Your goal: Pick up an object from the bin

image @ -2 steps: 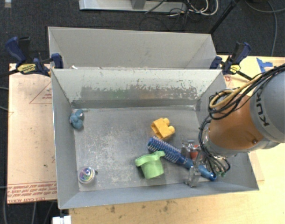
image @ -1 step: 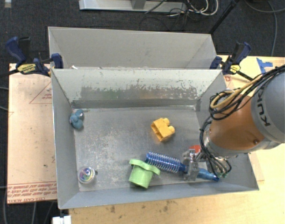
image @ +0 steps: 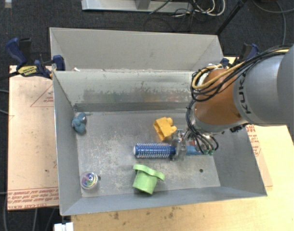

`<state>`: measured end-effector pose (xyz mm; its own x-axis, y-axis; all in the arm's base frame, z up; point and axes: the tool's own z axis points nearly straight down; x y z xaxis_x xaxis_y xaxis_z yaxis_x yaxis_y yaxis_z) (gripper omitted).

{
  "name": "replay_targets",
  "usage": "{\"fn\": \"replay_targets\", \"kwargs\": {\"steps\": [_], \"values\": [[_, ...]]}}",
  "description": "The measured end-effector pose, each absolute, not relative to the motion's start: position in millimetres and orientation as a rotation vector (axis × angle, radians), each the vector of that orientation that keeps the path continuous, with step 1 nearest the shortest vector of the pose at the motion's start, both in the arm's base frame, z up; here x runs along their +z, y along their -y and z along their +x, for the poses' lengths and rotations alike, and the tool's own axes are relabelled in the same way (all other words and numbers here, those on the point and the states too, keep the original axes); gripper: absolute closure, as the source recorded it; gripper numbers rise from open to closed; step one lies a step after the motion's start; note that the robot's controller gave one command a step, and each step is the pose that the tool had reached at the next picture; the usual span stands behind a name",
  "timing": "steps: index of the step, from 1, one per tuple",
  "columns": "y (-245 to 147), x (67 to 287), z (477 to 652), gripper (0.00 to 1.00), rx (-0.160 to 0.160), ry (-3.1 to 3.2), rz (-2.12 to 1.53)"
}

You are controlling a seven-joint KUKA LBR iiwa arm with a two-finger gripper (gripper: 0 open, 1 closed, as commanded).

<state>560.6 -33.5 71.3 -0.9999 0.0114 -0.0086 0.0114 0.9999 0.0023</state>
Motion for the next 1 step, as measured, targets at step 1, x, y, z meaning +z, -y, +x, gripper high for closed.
{"fn": "replay_targets", "kwargs": {"steps": [1], "values": [[20.2,217.7,556.7,1.00,0.000,-3.131,-0.043]]}}
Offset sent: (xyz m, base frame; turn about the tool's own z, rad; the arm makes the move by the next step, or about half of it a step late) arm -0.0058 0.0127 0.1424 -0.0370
